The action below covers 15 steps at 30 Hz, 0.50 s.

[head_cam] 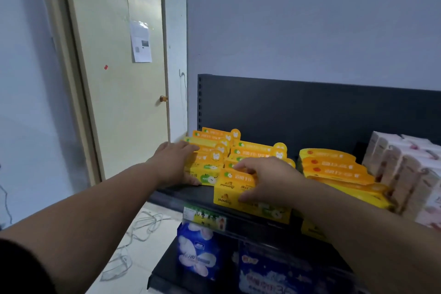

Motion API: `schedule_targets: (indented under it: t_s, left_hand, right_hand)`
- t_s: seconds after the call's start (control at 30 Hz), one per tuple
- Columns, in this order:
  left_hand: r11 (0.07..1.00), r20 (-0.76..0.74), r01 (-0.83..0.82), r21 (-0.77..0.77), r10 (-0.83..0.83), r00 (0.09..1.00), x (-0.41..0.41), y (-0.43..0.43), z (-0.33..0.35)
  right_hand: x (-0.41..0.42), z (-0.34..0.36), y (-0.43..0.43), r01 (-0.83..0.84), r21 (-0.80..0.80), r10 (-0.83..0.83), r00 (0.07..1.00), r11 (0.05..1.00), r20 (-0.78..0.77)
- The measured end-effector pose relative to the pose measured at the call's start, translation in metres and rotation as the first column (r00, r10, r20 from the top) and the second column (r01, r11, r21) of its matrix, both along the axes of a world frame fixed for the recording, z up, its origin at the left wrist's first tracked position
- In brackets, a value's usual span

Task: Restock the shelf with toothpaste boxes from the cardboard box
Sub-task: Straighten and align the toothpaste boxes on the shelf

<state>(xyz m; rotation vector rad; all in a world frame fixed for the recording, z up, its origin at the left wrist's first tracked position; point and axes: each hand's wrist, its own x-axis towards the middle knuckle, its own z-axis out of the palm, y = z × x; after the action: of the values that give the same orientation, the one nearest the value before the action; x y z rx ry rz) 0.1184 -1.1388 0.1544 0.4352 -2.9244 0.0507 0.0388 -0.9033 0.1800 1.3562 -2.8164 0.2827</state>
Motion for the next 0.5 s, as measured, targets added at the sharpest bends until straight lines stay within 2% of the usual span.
schedule_targets:
  t_s: [0.17, 0.5]
  left_hand:
    - [0.976, -0.014, 0.120, 0.183, -0.119, 0.993, 0.001, -0.018, 0.000]
    - [0.923, 0.070, 0.304, 0.237, -0.328, 0.942, 0.026, -0.036, 0.006]
  right_hand:
    - [0.014, 0.007, -0.002, 0.067, 0.059, -0.068, 0.998, 0.996, 0.004]
    - [0.036, 0.011, -0.011, 0.174, 0.116, -0.175, 0.985, 0.978, -0.008]
